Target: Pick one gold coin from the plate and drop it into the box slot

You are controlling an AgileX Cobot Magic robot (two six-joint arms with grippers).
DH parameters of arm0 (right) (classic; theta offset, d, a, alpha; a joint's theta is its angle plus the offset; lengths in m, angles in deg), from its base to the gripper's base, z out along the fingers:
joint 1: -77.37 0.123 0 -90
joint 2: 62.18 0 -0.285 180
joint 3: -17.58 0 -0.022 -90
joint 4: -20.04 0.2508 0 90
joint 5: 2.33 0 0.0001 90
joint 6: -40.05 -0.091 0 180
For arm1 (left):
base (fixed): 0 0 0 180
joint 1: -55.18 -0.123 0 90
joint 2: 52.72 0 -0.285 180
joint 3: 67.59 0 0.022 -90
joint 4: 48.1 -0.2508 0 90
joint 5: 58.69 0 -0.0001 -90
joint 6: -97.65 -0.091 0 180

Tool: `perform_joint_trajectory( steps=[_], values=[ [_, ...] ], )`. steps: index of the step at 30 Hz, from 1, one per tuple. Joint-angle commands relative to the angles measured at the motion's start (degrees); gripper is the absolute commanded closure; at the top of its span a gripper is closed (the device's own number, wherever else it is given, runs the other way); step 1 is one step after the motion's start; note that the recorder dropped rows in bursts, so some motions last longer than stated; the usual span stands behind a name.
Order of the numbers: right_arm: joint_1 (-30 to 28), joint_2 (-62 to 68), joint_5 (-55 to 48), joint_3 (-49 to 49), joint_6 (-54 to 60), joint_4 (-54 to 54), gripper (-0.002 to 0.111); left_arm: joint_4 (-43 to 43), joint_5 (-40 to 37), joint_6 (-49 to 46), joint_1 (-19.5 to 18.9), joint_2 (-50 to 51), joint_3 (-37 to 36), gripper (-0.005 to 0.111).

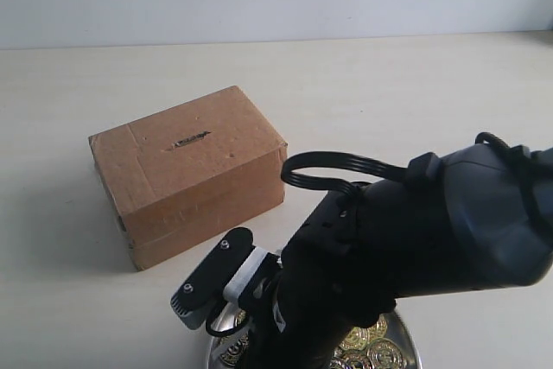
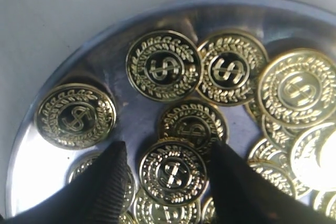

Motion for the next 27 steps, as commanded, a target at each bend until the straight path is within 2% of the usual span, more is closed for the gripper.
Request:
perform_joint_trajectory(
  steps=[1,19,27],
  values=[
    [0.09,-0.31,-0.01,0.31,-1.71,0.36,0.060,0.52,0.34,0.03,-0.25,-0.30,0.01,0.107],
    [0.09,1.15,-0.97,0.31,-2.09,0.13,0.060,0.52,0.34,0.03,-0.25,-0.30,0.01,0.107],
    [0.09,1.15,-1.43,0.31,-2.09,0.13,0.072,0.52,0.34,0.03,-0.25,-0.30,0.01,0.107]
  ],
)
